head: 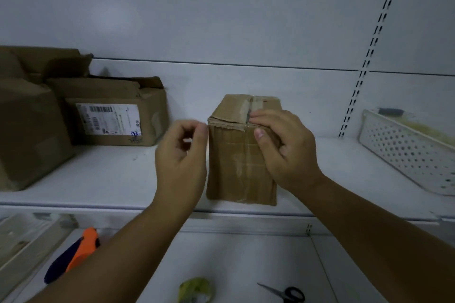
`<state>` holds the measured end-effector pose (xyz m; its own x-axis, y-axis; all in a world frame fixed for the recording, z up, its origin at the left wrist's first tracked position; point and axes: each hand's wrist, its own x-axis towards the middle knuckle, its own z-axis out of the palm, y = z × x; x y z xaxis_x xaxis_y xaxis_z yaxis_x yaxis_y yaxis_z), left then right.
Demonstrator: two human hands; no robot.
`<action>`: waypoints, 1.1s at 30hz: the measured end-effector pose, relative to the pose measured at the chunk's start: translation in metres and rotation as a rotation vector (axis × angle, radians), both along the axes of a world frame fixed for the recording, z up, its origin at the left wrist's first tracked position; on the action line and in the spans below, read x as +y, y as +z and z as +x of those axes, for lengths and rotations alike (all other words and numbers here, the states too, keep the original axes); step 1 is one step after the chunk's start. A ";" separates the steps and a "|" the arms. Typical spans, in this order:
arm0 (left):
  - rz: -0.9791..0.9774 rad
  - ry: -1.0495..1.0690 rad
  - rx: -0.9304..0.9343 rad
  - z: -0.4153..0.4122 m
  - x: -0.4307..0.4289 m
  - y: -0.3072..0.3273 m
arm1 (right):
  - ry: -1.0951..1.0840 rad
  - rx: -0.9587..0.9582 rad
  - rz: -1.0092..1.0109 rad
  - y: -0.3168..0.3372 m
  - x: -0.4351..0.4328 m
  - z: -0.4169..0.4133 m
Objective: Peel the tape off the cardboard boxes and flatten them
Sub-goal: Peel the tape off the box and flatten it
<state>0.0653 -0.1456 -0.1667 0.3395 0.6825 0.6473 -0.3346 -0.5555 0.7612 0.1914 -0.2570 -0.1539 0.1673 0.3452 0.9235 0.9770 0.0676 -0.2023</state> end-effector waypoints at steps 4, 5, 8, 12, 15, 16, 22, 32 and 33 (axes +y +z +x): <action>0.058 -0.049 0.148 -0.013 -0.009 -0.016 | -0.027 -0.030 0.000 0.000 0.002 0.001; 0.076 -0.051 0.173 -0.015 -0.009 -0.017 | -0.031 -0.037 -0.001 -0.001 0.002 0.001; 0.110 -0.076 0.281 -0.016 -0.012 -0.017 | -0.040 -0.040 0.001 -0.001 0.002 0.001; 0.058 -0.036 0.383 -0.009 -0.015 -0.012 | -0.086 -0.013 -0.051 0.003 -0.001 -0.002; 0.039 -0.013 0.434 -0.003 -0.017 -0.003 | -0.096 -0.001 -0.126 0.015 -0.006 0.001; 0.041 -0.012 0.463 -0.002 -0.017 -0.001 | -0.085 0.008 -0.151 0.021 -0.008 0.004; 0.044 -0.126 0.641 0.000 -0.014 0.013 | -0.013 0.124 -0.298 0.019 -0.008 0.024; 0.006 -0.250 0.675 0.000 0.000 0.016 | -0.110 0.072 -0.253 0.017 -0.002 0.019; -0.001 -0.266 0.673 0.000 0.002 0.016 | -0.111 0.075 -0.254 0.018 -0.002 0.019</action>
